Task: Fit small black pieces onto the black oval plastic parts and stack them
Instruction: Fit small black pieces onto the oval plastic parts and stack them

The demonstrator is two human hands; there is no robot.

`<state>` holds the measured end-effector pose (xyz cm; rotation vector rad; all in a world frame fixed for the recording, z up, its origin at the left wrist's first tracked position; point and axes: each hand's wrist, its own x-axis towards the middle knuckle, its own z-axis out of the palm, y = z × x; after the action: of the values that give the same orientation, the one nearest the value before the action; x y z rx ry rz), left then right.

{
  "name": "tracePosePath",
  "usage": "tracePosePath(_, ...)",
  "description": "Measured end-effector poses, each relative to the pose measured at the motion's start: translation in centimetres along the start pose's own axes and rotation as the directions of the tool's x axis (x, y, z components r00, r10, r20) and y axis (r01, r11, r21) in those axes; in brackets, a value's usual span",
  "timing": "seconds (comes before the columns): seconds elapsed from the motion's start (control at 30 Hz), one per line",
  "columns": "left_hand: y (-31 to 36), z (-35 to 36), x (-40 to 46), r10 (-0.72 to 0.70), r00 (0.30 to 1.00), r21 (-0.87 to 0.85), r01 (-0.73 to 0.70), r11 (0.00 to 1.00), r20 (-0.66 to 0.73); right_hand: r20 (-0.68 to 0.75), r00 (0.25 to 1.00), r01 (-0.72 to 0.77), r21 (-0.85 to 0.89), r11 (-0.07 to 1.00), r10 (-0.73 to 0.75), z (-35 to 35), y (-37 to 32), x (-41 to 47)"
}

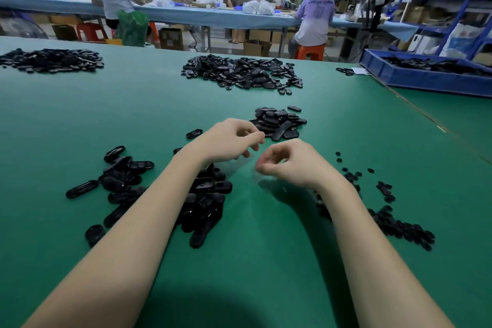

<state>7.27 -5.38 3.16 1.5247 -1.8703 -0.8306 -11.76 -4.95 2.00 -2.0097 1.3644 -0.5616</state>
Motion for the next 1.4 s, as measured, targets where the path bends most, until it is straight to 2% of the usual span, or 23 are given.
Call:
tracePosePath(0.13, -0.8, -0.3, -0.1, -0.029, 0.999, -0.04, 0.028, 0.999, -0.016, 0.128, 0.987, 0.111, -0.092, 0.99, -0.099, 3.0, -2.0, 0.2)
tracePosePath(0.33, -0.9, -0.4, -0.4, -0.042, 0.999, -0.05, 0.041, 0.998, -0.021, 0.125, 0.985, 0.13, -0.108, 0.986, -0.116, 3.4, -2.4, 0.1)
tracePosePath(0.53, -0.4, 0.0, -0.8, -0.046, 0.999, -0.068, 0.047, 0.997, 0.009, 0.13, 0.991, 0.025, 0.01, 1.0, -0.026, -0.1, -0.8, -0.3)
tracePosePath(0.73, 0.6, 1.2, -0.9, -0.007, 0.989, -0.302, 0.051, 0.952, 0.145, 0.074, 0.997, -0.034, 0.152, 0.988, 0.022, -3.2, 1.0, -1.1)
tracePosePath(0.87, 0.9, 2.1, -1.0, 0.027, 0.978, -0.374, 0.054, 0.926, 0.209, 0.039, 0.996, -0.087, 0.195, 0.977, 0.081, -4.6, 1.5, -1.8)
tracePosePath(0.93, 1.1, 2.4, -1.1, 0.017, 0.974, -0.38, 0.071, 0.922, 0.224, 0.029, 0.991, -0.135, 0.147, 0.98, 0.132, -5.2, 1.5, -1.9)
tracePosePath(1.03, 1.3, 3.0, -1.0, -0.016, 0.982, -0.381, 0.088, 0.92, 0.187, 0.028, 0.974, -0.219, -0.107, 0.97, 0.224, -6.2, 2.0, -2.0)
tracePosePath(1.13, 1.2, 3.2, -1.0, -0.039, 0.982, -0.362, 0.104, 0.926, 0.184, 0.006, 0.943, -0.315, -0.316, 0.895, 0.334, -6.9, 2.5, -2.1)
tracePosePath(1.4, 1.4, 3.7, -1.3, -0.057, 0.985, -0.352, 0.113, 0.929, 0.164, 0.038, 0.897, -0.391, -0.396, 0.831, 0.441, -6.2, 2.3, -2.3)
